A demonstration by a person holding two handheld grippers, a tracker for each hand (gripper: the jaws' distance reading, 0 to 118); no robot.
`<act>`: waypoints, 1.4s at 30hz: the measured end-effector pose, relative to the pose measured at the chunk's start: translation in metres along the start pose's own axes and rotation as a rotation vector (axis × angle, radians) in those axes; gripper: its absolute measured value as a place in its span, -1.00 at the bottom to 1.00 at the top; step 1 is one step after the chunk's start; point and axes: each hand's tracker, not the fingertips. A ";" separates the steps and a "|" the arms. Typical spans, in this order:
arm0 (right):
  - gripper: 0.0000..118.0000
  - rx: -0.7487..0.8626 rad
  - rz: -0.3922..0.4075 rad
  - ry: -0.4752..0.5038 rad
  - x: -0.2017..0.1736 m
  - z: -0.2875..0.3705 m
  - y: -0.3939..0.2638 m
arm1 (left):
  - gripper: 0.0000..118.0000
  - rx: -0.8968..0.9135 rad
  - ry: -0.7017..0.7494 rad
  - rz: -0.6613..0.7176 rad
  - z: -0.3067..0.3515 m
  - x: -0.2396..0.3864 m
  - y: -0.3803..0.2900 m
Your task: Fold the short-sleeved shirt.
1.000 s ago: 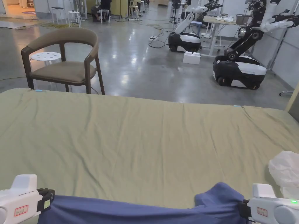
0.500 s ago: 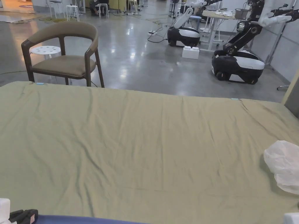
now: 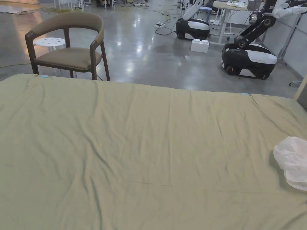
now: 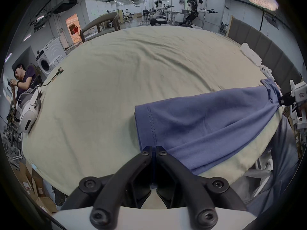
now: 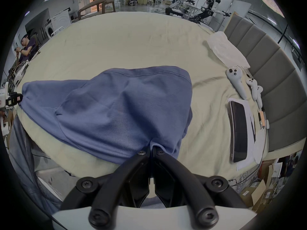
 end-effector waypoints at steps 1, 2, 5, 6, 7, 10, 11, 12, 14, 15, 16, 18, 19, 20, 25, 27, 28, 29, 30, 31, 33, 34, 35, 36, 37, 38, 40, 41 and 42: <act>-0.95 0.008 -0.005 0.001 -0.001 -0.001 0.000 | -0.90 0.013 0.009 0.011 0.002 0.004 0.000; -0.76 0.009 -0.020 0.011 -0.001 -0.001 0.000 | -0.77 0.017 0.014 0.025 0.003 0.004 0.001; 0.04 -0.017 -0.033 -0.031 -0.003 0.006 0.004 | -0.16 0.044 0.029 0.059 0.009 0.009 0.007; 0.14 -0.013 -0.014 -0.055 -0.004 0.013 0.006 | 0.05 0.058 0.045 0.065 0.011 0.011 0.010; 0.15 0.003 -0.005 -0.059 -0.005 0.022 0.008 | 0.16 0.085 0.057 0.071 0.015 0.013 0.014; 0.15 0.085 -0.030 -0.067 -0.006 0.059 0.021 | 0.16 0.204 0.046 0.099 0.029 0.020 0.031; 0.15 0.123 -0.040 -0.081 -0.008 0.071 0.027 | 0.16 0.240 0.046 0.105 0.033 0.024 0.038; 0.15 0.160 -0.041 -0.094 -0.010 0.083 0.033 | 0.16 0.269 0.045 0.105 0.037 0.027 0.046; 0.15 0.256 -0.041 -0.119 -0.017 0.100 0.047 | 0.16 0.339 0.047 0.107 0.044 0.035 0.060; 0.15 0.309 -0.044 -0.130 -0.021 0.106 0.056 | 0.16 0.381 0.056 0.105 0.048 0.041 0.070; 0.15 0.369 -0.049 -0.132 -0.026 0.107 0.064 | 0.16 0.418 0.065 0.099 0.050 0.046 0.078; 0.15 0.487 -0.085 -0.138 -0.036 0.107 0.081 | 0.16 0.488 0.101 0.096 0.046 0.049 0.092; 0.15 0.555 -0.098 -0.130 -0.042 0.105 0.090 | 0.16 0.524 0.113 0.089 0.047 0.054 0.101; 0.15 0.621 -0.119 -0.115 -0.046 0.102 0.097 | 0.16 0.554 0.122 0.087 0.049 0.058 0.109; 0.15 0.858 -0.200 -0.105 -0.078 0.100 0.134 | 0.11 0.725 0.162 0.095 0.066 0.087 0.144; 0.15 0.924 -0.229 -0.087 -0.087 0.105 0.143 | 0.04 0.787 0.189 0.085 0.073 0.094 0.151; 0.15 0.953 -0.239 -0.089 -0.092 0.108 0.147 | -0.01 0.815 0.202 0.089 0.076 0.097 0.154; 0.14 0.983 -0.240 -0.095 -0.095 0.111 0.150 | -0.12 0.838 0.208 0.091 0.080 0.099 0.157; 0.13 1.020 -0.241 -0.094 -0.098 0.113 0.152 | -0.21 0.866 0.211 0.088 0.084 0.101 0.160; 0.11 1.046 -0.232 -0.094 -0.100 0.116 0.154 | -0.32 0.878 0.219 0.085 0.087 0.103 0.162; -0.14 1.063 -0.234 -0.101 -0.105 0.120 0.158 | -0.61 0.906 0.248 0.075 0.092 0.106 0.166; -0.38 1.073 -0.238 -0.103 -0.106 0.122 0.159 | -0.71 0.916 0.249 0.070 0.095 0.107 0.167; -0.79 1.082 -0.243 -0.100 -0.107 0.124 0.161 | -0.86 0.928 0.258 0.069 0.097 0.107 0.167; -0.93 1.092 -0.244 -0.097 -0.107 0.125 0.162 | -0.97 0.939 0.270 0.070 0.100 0.108 0.167; -0.93 1.094 -0.246 -0.099 -0.108 0.127 0.164 | -1.00 0.942 0.270 0.070 0.103 0.108 0.169; -0.97 1.098 -0.244 -0.101 -0.109 0.128 0.164 | -1.00 0.952 0.275 0.073 0.105 0.107 0.168; -1.00 1.084 -0.234 -0.088 -0.108 0.132 0.167 | -1.00 0.955 0.269 0.086 0.111 0.102 0.165; -1.00 1.079 -0.242 -0.082 -0.108 0.133 0.168 | -1.00 0.952 0.260 0.094 0.113 0.098 0.165; -1.00 1.082 -0.245 -0.076 -0.107 0.134 0.167 | -1.00 0.942 0.260 0.105 0.114 0.094 0.163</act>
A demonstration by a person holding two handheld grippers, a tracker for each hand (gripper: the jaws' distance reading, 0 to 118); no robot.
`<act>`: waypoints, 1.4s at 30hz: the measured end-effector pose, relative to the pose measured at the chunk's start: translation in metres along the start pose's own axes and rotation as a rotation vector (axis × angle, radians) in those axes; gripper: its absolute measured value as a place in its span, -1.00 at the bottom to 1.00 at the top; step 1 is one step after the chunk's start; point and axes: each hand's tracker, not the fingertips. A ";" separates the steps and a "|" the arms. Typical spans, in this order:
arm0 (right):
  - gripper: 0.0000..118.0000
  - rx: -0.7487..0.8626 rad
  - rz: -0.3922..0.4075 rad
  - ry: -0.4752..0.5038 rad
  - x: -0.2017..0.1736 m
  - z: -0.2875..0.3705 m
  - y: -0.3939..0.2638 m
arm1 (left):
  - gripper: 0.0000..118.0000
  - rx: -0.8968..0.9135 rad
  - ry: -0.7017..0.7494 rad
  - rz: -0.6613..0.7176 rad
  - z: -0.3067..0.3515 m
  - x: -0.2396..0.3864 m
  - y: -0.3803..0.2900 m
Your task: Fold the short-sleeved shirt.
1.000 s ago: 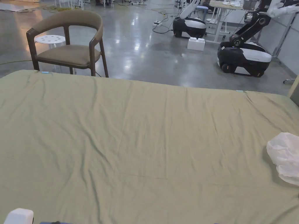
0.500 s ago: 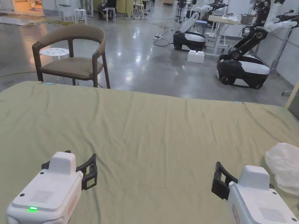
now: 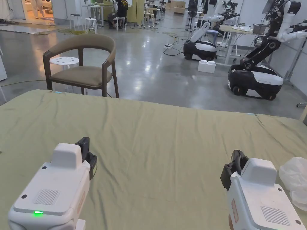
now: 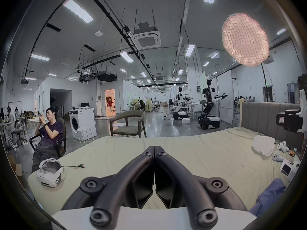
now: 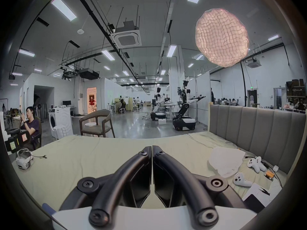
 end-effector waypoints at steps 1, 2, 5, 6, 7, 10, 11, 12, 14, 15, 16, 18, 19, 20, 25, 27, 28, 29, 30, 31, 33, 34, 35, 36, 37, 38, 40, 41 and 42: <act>-1.00 0.003 0.008 0.003 -0.001 0.000 0.000 | -1.00 -0.017 0.003 0.008 0.002 -0.007 -0.001; -1.00 0.001 0.030 0.002 -0.002 0.000 0.001 | -1.00 -0.044 -0.006 0.022 0.003 -0.015 -0.003; -1.00 -0.007 0.048 0.034 -0.002 0.000 0.001 | -1.00 -0.161 -0.070 0.081 0.007 -0.051 -0.015; -1.00 -0.017 0.058 0.043 -0.002 0.000 0.000 | -1.00 -0.194 -0.113 0.111 0.010 -0.066 -0.022; -1.00 -0.027 0.067 0.050 -0.002 0.000 -0.002 | -1.00 -0.237 -0.151 0.135 0.013 -0.078 -0.025; -1.00 -0.058 0.084 0.069 -0.002 -0.003 -0.008 | -1.00 -0.389 -0.187 0.131 0.021 -0.112 -0.051; -1.00 -0.067 0.088 0.069 -0.003 -0.003 -0.011 | -1.00 -0.452 -0.200 0.150 0.023 -0.123 -0.061; -1.00 -0.077 0.091 0.072 -0.003 -0.003 -0.013 | -1.00 -0.520 -0.227 0.184 0.023 -0.134 -0.072; -1.00 -0.098 0.094 0.085 -0.005 -0.004 -0.018 | -1.00 -0.660 -0.284 0.266 0.022 -0.155 -0.097; -1.00 -0.108 0.094 0.090 -0.006 -0.004 -0.020 | -1.00 -0.707 -0.319 0.299 0.015 -0.167 -0.110; -1.00 -0.116 0.090 0.096 -0.007 -0.005 -0.022 | -1.00 -0.755 -0.353 0.341 0.015 -0.174 -0.120; -1.00 -0.133 0.089 0.106 -0.010 -0.004 -0.027 | -0.88 -0.843 -0.377 0.443 0.010 -0.188 -0.145; -1.00 -0.142 0.089 0.111 -0.012 -0.005 -0.029 | -0.71 -0.881 -0.384 0.498 0.007 -0.195 -0.157; -1.00 -0.151 0.085 0.120 -0.013 -0.005 -0.031 | -0.38 -0.903 -0.399 0.541 0.007 -0.198 -0.164; -1.00 -0.178 0.094 0.139 -0.016 -0.003 -0.040 | 0.25 -0.989 -0.463 0.770 -0.002 -0.216 -0.203; -1.00 -0.187 0.102 0.136 -0.015 -0.002 -0.042 | 0.24 -1.041 -0.519 0.857 -0.006 -0.216 -0.221; -1.00 -0.192 0.104 0.134 -0.014 -0.002 -0.042 | 0.24 -1.054 -0.549 0.900 -0.004 -0.212 -0.226; -1.00 -0.195 0.104 0.132 -0.014 -0.002 -0.043 | 0.24 -1.033 -0.576 0.929 -0.004 -0.211 -0.230; -1.00 -0.199 0.103 0.129 -0.014 -0.001 -0.042 | 0.23 -0.997 -0.603 0.969 -0.003 -0.209 -0.232; -1.00 -0.203 0.104 0.126 -0.013 0.000 -0.043 | 0.23 -0.992 -0.622 1.008 -0.005 -0.206 -0.234; -1.00 -0.207 0.102 0.119 -0.012 0.000 -0.044 | 0.17 -1.017 -0.670 1.070 -0.007 -0.200 -0.242; -1.00 -0.209 0.098 0.116 -0.011 0.000 -0.045 | 0.12 -1.019 -0.709 1.094 -0.007 -0.193 -0.245; -1.00 -0.215 0.094 0.115 -0.011 -0.001 -0.045 | 0.09 -1.029 -0.733 1.097 -0.007 -0.187 -0.248; -1.00 -0.224 0.087 0.115 -0.010 -0.002 -0.046 | 0.09 -1.037 -0.742 1.078 -0.009 -0.184 -0.249; -1.00 -0.228 0.079 0.113 -0.010 -0.003 -0.046 | -0.04 -1.042 -0.735 1.046 -0.010 -0.179 -0.247; -1.00 -0.232 0.075 0.111 -0.009 -0.004 -0.046 | -0.38 -1.062 -0.711 0.983 -0.011 -0.175 -0.247; -1.00 -0.238 0.068 0.109 -0.009 -0.005 -0.047 | -0.80 -1.092 -0.659 0.888 -0.017 -0.181 -0.253; -1.00 -0.239 0.063 0.108 -0.009 -0.005 -0.046 | -0.83 -1.076 -0.680 0.932 -0.018 -0.185 -0.254; -1.00 -0.241 0.060 0.108 -0.009 -0.006 -0.046 | -0.88 -1.066 -0.674 0.937 -0.017 -0.187 -0.250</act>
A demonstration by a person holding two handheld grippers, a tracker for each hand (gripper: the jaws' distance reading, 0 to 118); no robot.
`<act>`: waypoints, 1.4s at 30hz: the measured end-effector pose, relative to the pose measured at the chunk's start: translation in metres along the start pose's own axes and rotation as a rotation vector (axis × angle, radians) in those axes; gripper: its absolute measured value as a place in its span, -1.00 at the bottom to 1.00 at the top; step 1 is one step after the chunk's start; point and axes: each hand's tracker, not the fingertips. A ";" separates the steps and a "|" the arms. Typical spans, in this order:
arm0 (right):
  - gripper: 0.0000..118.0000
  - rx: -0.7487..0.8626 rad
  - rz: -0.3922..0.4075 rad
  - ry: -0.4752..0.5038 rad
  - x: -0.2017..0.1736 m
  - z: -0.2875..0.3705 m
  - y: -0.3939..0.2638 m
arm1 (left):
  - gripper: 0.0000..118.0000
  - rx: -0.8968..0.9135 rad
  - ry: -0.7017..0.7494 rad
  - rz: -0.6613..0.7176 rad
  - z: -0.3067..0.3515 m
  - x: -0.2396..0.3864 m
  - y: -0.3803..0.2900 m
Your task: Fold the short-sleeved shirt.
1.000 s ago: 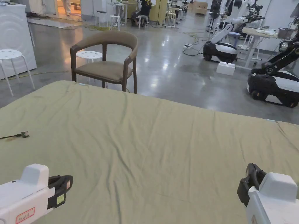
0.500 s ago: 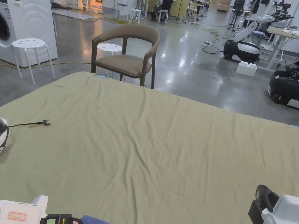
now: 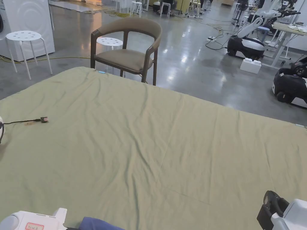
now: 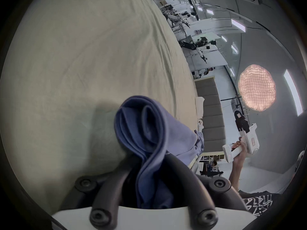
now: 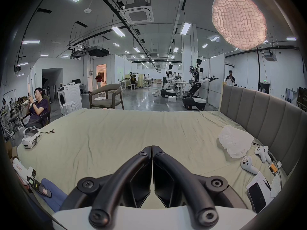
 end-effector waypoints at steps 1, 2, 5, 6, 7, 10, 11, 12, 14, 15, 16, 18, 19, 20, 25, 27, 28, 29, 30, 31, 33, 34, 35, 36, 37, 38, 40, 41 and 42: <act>-1.00 -0.001 -0.002 0.001 0.000 0.000 0.000 | -0.89 0.010 0.020 -0.026 0.002 0.005 0.001; -1.00 0.000 -0.002 0.001 0.001 0.000 0.000 | -0.91 0.013 0.053 -0.068 0.004 0.006 0.001; -1.00 0.000 -0.001 0.003 0.002 -0.001 0.001 | -0.93 0.019 0.079 -0.097 0.011 0.020 0.003; -1.00 0.000 -0.003 0.004 0.003 -0.002 0.001 | -0.93 0.023 0.081 -0.098 0.010 0.033 -0.002; -1.00 0.000 -0.004 0.004 0.003 -0.002 0.001 | -0.94 0.037 0.093 -0.111 0.013 0.041 -0.003; -1.00 0.001 -0.005 0.007 0.006 -0.001 0.002 | -0.95 0.076 0.118 -0.144 0.023 0.048 0.003; -1.00 0.004 -0.004 0.008 0.007 -0.001 0.002 | -0.95 0.085 0.129 -0.153 0.028 0.052 0.006; -1.00 0.005 -0.002 0.007 0.007 -0.001 0.002 | -0.95 0.100 0.158 -0.169 0.036 0.058 0.008; -1.00 0.008 -0.002 0.009 0.010 -0.002 0.002 | -0.95 0.131 0.210 -0.205 0.053 0.075 0.010; -1.00 0.009 -0.005 0.011 0.011 -0.003 0.002 | -0.95 0.138 0.231 -0.210 0.063 0.081 0.011; -1.00 0.010 -0.006 0.013 0.012 -0.003 0.002 | -0.95 0.145 0.253 -0.215 0.072 0.085 0.012; -1.00 0.011 -0.010 0.017 0.014 -0.003 0.001 | -0.95 0.158 0.303 -0.232 0.087 0.096 0.011; -1.00 0.012 -0.013 0.019 0.015 -0.003 0.001 | -0.95 0.162 0.323 -0.229 0.092 0.101 0.009; -1.00 0.013 -0.015 0.021 0.016 -0.004 0.000 | -0.95 0.163 0.351 -0.226 0.096 0.106 0.007; -1.00 0.010 -0.031 0.032 0.019 -0.005 -0.004 | -0.95 0.153 0.431 -0.278 0.086 0.144 -0.013; -1.00 0.009 -0.036 0.038 0.021 -0.004 -0.006 | -0.95 0.150 0.420 -0.308 0.074 0.166 -0.021; -1.00 0.007 -0.038 0.039 0.022 -0.004 -0.006 | -0.95 0.147 0.410 -0.316 0.067 0.175 -0.026; -1.00 0.007 -0.039 0.040 0.023 -0.004 -0.007 | -0.95 0.140 0.395 -0.327 0.059 0.184 -0.030; -1.00 0.008 -0.040 0.040 0.024 -0.003 -0.008 | -0.95 0.128 0.371 -0.345 0.050 0.195 -0.034; -1.00 0.008 -0.039 0.040 0.025 -0.002 -0.008 | -0.95 0.122 0.353 -0.357 0.040 0.205 -0.039; -1.00 0.007 -0.040 0.037 0.029 -0.001 -0.010 | -0.95 0.106 0.328 -0.369 0.020 0.221 -0.046; -1.00 0.007 -0.042 0.036 0.031 0.000 -0.010 | -0.95 0.091 0.316 -0.380 0.008 0.228 -0.048; -1.00 0.006 -0.044 0.032 0.033 0.001 -0.011 | -0.95 0.087 0.315 -0.380 -0.004 0.234 -0.051; -1.00 0.004 -0.046 0.029 0.034 0.002 -0.012 | -0.94 0.078 0.311 -0.383 -0.018 0.239 -0.054; -1.00 0.002 -0.048 0.027 0.036 0.003 -0.013 | -0.94 0.057 0.306 -0.391 -0.034 0.242 -0.056; -1.00 0.000 -0.050 0.021 0.038 0.004 -0.014 | -0.94 0.042 0.302 -0.385 -0.048 0.234 -0.052; -1.00 -0.004 -0.058 0.014 0.042 0.005 -0.017 | -0.94 -0.010 0.315 -0.353 -0.083 0.232 -0.055; -1.00 -0.007 -0.060 0.009 0.044 0.007 -0.018 | -0.94 -0.041 0.329 -0.343 -0.101 0.231 -0.058; -1.00 -0.009 -0.061 0.004 0.046 0.008 -0.019 | -0.94 -0.066 0.350 -0.356 -0.118 0.230 -0.061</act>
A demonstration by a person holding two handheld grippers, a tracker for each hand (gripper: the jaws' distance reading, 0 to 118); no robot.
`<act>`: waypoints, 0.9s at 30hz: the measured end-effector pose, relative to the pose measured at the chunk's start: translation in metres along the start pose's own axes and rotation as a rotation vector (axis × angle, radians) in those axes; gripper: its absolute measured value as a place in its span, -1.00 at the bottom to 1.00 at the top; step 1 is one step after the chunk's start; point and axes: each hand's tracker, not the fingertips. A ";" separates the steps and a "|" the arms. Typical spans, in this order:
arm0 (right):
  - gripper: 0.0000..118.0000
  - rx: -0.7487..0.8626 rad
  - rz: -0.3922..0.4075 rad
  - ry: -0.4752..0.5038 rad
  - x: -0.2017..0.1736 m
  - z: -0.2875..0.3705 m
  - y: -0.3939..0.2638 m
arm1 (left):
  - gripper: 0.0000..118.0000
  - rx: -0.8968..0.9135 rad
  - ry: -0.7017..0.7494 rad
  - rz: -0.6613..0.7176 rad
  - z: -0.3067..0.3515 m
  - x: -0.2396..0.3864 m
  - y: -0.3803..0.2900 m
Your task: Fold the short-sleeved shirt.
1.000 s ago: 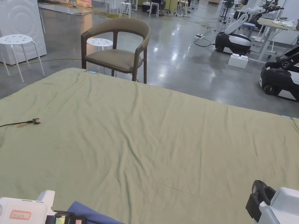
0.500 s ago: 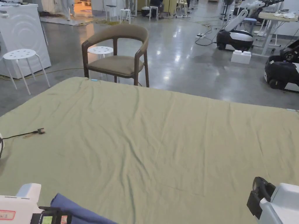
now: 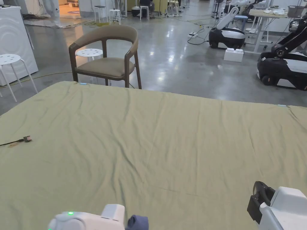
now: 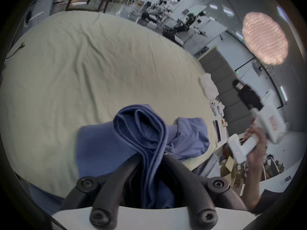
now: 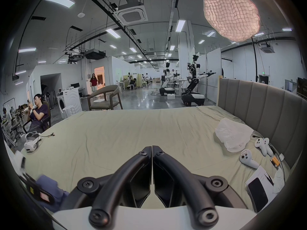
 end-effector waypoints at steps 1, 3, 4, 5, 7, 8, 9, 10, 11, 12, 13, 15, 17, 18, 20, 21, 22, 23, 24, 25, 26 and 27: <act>-1.00 -0.002 -0.001 -0.005 0.002 0.001 -0.001 | -0.94 -0.026 0.027 -0.015 -0.016 0.004 -0.001; -1.00 -0.008 -0.003 -0.014 0.007 0.003 -0.002 | -0.94 -0.067 0.068 -0.016 -0.041 0.008 -0.003; -1.00 -0.010 -0.003 -0.020 0.009 0.004 -0.003 | -0.93 -0.083 0.082 -0.012 -0.054 0.010 -0.005; -1.00 -0.013 -0.002 -0.026 0.011 0.005 -0.004 | -0.92 -0.103 0.105 -0.009 -0.064 0.011 -0.006; -1.00 -0.019 -0.002 -0.032 0.014 0.006 -0.005 | -0.83 -0.128 0.132 0.009 -0.078 0.010 -0.009; -1.00 -0.021 -0.001 -0.036 0.016 0.007 -0.005 | -0.68 -0.127 0.128 0.010 -0.081 0.011 -0.011; -1.00 -0.022 0.000 -0.040 0.017 0.007 -0.006 | -0.49 -0.127 0.130 0.016 -0.083 0.011 -0.011; -1.00 -0.023 0.000 -0.043 0.018 0.008 -0.007 | -0.24 -0.122 0.126 0.027 -0.084 0.010 -0.010; -1.00 -0.024 -0.001 -0.046 0.019 0.008 -0.007 | -0.16 -0.115 0.119 0.035 -0.084 0.010 -0.009; -1.00 -0.026 -0.003 -0.048 0.019 0.007 -0.008 | -0.08 -0.108 0.102 0.045 -0.081 0.013 -0.009; -1.00 -0.028 -0.004 -0.048 0.020 0.007 -0.008 | 0.06 -0.097 0.095 0.046 -0.077 0.014 -0.008; -1.00 -0.029 -0.004 -0.048 0.020 0.008 -0.008 | 0.16 -0.055 0.081 0.020 -0.065 0.017 -0.006; -1.00 -0.029 -0.003 -0.048 0.020 0.008 -0.008 | 0.12 -0.030 0.054 0.005 -0.048 0.021 -0.003; -1.00 -0.029 -0.002 -0.047 0.020 0.009 -0.008 | 0.06 -0.011 0.034 0.013 -0.040 0.020 -0.001; -1.00 -0.028 -0.002 -0.047 0.020 0.010 -0.008 | -0.34 0.029 -0.015 0.023 -0.026 0.018 0.002; -1.00 -0.029 -0.001 -0.048 0.020 0.010 -0.008 | -0.55 0.033 -0.011 0.020 -0.022 0.015 0.002; -1.00 -0.030 0.000 -0.049 0.020 0.010 -0.009 | -0.68 0.038 0.004 0.018 -0.022 0.013 0.001; -1.00 -0.032 0.000 -0.049 0.020 0.010 -0.009 | -0.72 0.043 0.033 0.011 -0.025 0.011 0.001; -1.00 -0.034 0.000 -0.048 0.020 0.010 -0.010 | -0.75 0.032 0.079 -0.001 -0.027 0.011 -0.001; -1.00 -0.037 0.000 -0.048 0.020 0.009 -0.011 | -0.80 0.004 0.098 -0.007 -0.034 0.009 -0.003; -1.00 -0.038 0.000 -0.048 0.019 0.009 -0.011 | -0.84 -0.012 0.103 -0.005 -0.041 0.007 -0.005; -1.00 -0.040 0.002 -0.049 0.019 0.009 -0.013 | -0.84 -0.033 0.092 0.000 -0.050 0.005 -0.007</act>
